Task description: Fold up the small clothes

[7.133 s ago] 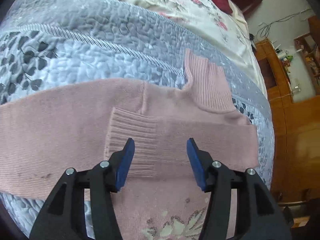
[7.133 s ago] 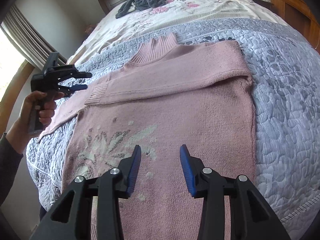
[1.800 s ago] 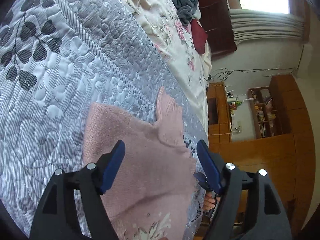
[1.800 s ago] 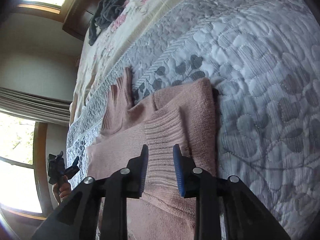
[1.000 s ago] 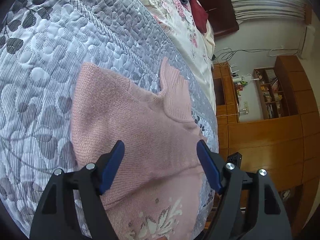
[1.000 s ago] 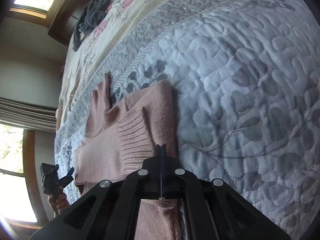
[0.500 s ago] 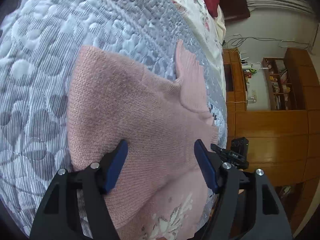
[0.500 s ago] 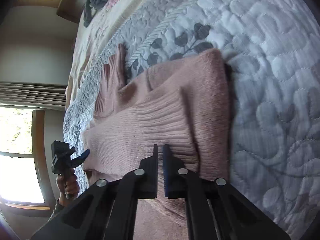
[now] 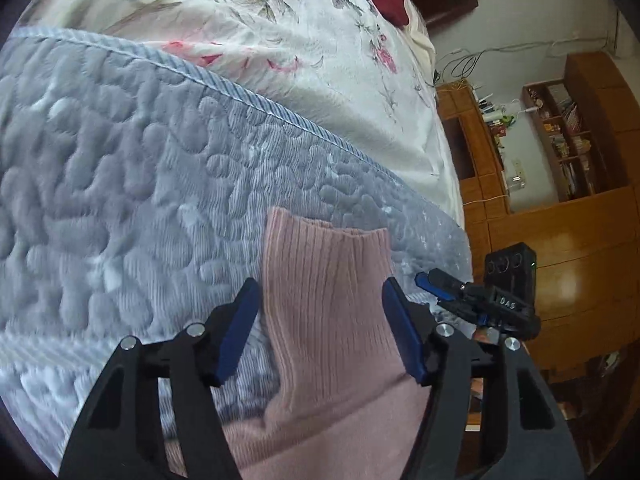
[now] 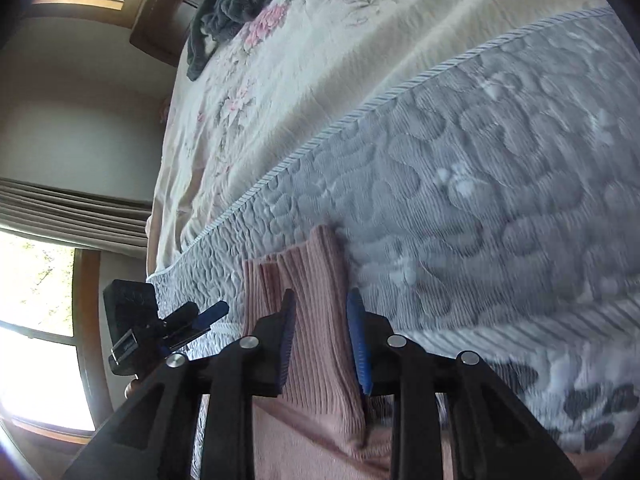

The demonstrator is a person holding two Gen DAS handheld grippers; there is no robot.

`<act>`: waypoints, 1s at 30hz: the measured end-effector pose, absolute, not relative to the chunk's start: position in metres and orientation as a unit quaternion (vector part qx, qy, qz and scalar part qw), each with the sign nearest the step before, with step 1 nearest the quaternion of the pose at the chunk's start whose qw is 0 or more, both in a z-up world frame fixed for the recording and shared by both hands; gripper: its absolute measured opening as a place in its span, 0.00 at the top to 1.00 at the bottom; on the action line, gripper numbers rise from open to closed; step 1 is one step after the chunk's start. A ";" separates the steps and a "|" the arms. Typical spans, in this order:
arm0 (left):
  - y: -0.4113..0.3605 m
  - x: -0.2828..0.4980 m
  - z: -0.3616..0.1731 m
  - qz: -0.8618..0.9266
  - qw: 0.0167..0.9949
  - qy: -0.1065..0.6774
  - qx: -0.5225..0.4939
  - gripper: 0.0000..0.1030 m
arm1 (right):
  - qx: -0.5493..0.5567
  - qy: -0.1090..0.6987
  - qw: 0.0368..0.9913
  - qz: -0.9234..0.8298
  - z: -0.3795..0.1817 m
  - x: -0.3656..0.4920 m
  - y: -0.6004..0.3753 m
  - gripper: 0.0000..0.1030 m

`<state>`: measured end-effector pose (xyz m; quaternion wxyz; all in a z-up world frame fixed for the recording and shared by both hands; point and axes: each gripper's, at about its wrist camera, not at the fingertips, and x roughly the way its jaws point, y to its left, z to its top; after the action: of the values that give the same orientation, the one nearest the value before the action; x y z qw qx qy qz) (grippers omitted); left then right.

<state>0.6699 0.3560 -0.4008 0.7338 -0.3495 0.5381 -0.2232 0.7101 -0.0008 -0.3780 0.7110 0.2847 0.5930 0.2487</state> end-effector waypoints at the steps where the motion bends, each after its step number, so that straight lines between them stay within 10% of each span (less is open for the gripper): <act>1: 0.351 0.678 -0.406 -0.221 0.734 0.545 -0.339 0.42 | 0.281 0.593 0.713 0.247 -0.382 0.716 0.005 0.71; 7: 0.339 0.702 -0.422 -0.212 0.747 0.550 -0.308 0.45 | 0.261 0.604 0.709 0.254 -0.409 0.736 0.025 0.69; 11: 0.337 0.706 -0.425 -0.207 0.751 0.553 -0.295 0.94 | 0.215 0.598 0.728 0.258 -0.410 0.735 0.036 0.88; 30: 0.329 0.555 -0.275 -0.307 0.789 0.506 -0.163 0.95 | 0.151 0.488 0.785 0.350 -0.267 0.579 0.014 0.92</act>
<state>0.5547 0.3292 -0.2754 0.7893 -0.1628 0.5060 -0.3074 0.5792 0.0136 -0.2666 0.7852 0.1508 0.4878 0.3505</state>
